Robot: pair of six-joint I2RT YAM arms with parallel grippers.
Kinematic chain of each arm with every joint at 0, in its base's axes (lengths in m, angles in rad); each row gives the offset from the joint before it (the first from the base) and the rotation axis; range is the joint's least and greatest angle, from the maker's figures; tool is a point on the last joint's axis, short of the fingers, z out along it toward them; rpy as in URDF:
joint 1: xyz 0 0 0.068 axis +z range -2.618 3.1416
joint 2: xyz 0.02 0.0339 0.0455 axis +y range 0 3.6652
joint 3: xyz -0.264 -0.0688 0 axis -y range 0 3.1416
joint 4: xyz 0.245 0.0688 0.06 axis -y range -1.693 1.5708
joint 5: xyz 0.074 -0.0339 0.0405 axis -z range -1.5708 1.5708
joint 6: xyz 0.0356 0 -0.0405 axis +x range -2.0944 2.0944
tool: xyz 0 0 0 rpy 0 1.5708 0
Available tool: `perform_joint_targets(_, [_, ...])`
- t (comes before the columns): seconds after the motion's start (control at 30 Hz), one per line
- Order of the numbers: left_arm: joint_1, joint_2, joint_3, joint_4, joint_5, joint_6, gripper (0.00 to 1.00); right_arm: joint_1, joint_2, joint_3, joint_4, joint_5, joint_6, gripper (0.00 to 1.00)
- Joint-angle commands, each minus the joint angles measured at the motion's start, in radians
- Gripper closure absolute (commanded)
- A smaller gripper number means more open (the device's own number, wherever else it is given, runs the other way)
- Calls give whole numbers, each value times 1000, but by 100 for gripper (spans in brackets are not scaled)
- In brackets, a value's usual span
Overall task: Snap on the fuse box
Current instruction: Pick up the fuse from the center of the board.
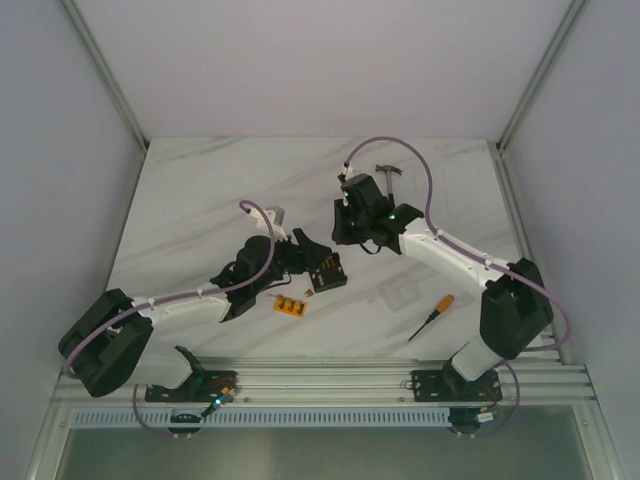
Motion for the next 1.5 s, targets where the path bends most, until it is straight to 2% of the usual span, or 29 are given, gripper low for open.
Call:
perform_joint_targets(0.0, [-25, 21, -2, 124, -56, 39, 29, 19, -74, -61, 75, -10, 104, 76])
perform_joint_targets(0.27, [-41, 58, 3, 165, -62, 56, 57, 31, -161, -160, 179, -55, 208, 76])
perform_joint_targets(0.6, [-70, 58, 12, 196, -66, 106, 63, 38, -191, -199, 212, -74, 242, 76])
perform_joint_targets(1.03, [-72, 43, 11, 193, -67, 135, 87, 42, -212, -239, 247, -100, 265, 75])
perform_joint_targets(1.2, [-72, 20, -2, 187, -68, 156, 96, 42, -227, -255, 280, -108, 253, 67])
perform_joint_targets(1.37, [-71, -22, -26, 178, -73, 212, 100, 37, -256, -245, 278, -129, 183, 53])
perform_joint_targets(1.47, [-51, -51, -33, 156, -10, 272, 100, 18, -292, -233, 265, -172, 87, 48])
